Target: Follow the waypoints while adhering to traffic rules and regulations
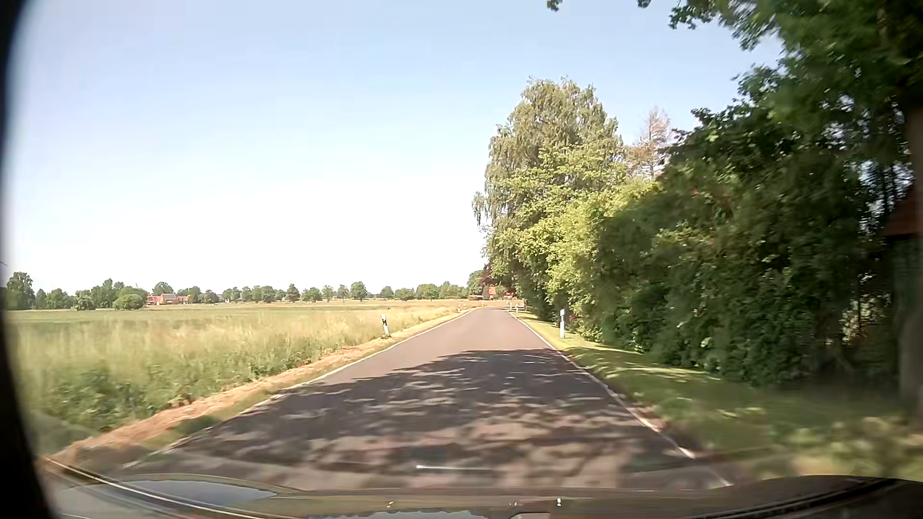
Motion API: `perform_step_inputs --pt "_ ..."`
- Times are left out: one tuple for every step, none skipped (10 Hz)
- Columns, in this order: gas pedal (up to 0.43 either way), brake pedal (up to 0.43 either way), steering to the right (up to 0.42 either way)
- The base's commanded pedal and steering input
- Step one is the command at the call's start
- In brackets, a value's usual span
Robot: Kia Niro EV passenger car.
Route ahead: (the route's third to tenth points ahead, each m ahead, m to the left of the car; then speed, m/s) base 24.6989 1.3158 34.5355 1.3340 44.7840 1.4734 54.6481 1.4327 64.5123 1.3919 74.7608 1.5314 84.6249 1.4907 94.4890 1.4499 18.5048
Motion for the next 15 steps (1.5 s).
perform_step_inputs --pt "0.169 0.0 0.0" --pt "0.169 0.0 0.0" --pt "0.169 0.0 0.001" --pt "0.169 0.0 0.002" --pt "0.177 0.0 0.003" --pt "0.177 0.0 0.003" --pt "0.177 0.0 0.003" --pt "0.177 0.0 0.003" --pt "0.177 0.0 0.003" --pt "0.177 0.0 0.002" --pt "0.177 0.0 0.002" --pt "0.177 0.0 0.001" --pt "0.177 0.0 0.0" --pt "0.169 0.0 0.0" --pt "0.169 0.0 0.0"
